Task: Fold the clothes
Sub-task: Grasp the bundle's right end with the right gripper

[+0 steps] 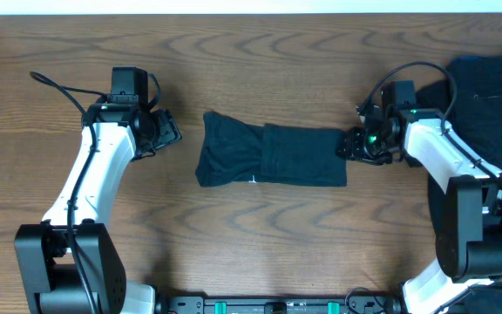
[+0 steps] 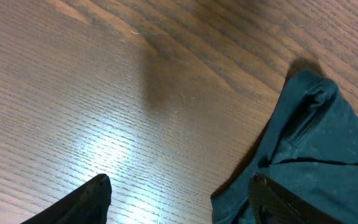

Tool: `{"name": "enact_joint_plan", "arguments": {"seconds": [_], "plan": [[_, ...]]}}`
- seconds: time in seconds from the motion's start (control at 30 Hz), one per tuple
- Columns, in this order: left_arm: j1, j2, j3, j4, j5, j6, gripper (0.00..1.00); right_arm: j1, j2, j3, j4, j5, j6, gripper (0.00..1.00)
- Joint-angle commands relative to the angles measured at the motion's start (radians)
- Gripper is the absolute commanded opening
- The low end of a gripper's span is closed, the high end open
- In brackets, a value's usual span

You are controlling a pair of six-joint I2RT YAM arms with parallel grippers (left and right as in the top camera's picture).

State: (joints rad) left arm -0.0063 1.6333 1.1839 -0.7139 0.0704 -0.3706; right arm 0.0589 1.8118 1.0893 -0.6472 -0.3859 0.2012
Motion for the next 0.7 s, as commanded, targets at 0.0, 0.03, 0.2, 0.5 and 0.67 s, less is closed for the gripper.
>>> {"name": "enact_joint_plan", "arguments": {"seconds": [0.0, 0.03, 0.2, 0.5, 0.67], "plan": [[0.006, -0.006, -0.010, -0.003, -0.016, -0.008, 0.72, 0.019, -0.022, -0.030, 0.025, 0.029, 0.060, 0.43], [0.006, -0.006, -0.010, -0.003, -0.016, -0.008, 0.72, 0.021, -0.022, -0.039, 0.034, 0.054, 0.066, 0.43], [0.006, -0.006, -0.010, -0.003, -0.016, -0.008, 0.72, 0.026, -0.021, -0.071, 0.103, 0.071, 0.090, 0.43], [0.006, -0.006, -0.010, -0.003, -0.016, -0.008, 0.72, 0.054, -0.016, -0.072, 0.188, 0.072, 0.103, 0.39], [0.006, -0.006, -0.010, -0.003, -0.016, -0.008, 0.72, 0.062, -0.005, -0.072, 0.176, 0.076, 0.117, 0.38]]}}
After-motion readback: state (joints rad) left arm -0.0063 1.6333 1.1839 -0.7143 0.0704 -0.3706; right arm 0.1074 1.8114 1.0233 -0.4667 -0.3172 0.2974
